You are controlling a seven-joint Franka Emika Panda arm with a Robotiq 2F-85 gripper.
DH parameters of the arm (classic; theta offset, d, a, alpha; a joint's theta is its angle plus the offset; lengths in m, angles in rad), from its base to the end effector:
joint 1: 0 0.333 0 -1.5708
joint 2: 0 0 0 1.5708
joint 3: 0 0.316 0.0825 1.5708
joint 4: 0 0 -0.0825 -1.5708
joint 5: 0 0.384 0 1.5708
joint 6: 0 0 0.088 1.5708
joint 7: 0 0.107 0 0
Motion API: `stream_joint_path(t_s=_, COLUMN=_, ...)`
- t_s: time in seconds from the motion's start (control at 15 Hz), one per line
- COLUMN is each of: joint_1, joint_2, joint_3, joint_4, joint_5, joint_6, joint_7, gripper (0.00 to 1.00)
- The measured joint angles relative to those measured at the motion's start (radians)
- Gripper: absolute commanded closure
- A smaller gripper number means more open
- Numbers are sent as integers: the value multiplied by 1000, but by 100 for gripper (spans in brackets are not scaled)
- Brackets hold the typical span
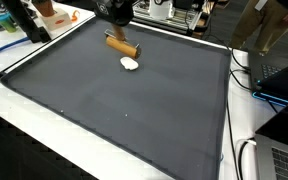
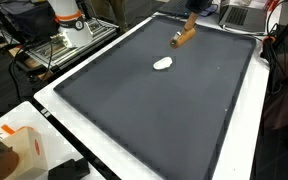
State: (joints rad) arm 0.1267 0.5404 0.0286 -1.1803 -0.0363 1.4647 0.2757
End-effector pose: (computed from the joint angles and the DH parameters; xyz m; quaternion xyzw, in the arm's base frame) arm 0.6765 0.0969 0.4601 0.9899 -0.0604 -0.1223 0.0376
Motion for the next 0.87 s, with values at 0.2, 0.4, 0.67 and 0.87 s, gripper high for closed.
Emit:
stream_joint_path(t_s=0.2, joint_1=-9, joint_2=-105, joint_3=0, joint_4=-135, joint_5=28, joint_6=94, joint_7=56, gripper=77)
stream_joint_path(t_s=0.4, joint_1=-7, joint_2=-203, joint_3=0, joint_4=-272, joint_5=28, joint_6=230, joint_7=114, gripper=77)
stream_joint_path(t_s=0.67, joint_1=4, joint_2=-339, joint_3=-4, joint_4=-465, joint_5=-79, joint_6=427, joint_7=216, gripper=77)
stream_joint_path(t_s=0.87, joint_1=4, joint_2=-445, joint_3=-5, joint_4=-616, joint_5=-111, joint_6=504, joint_7=329, gripper=52)
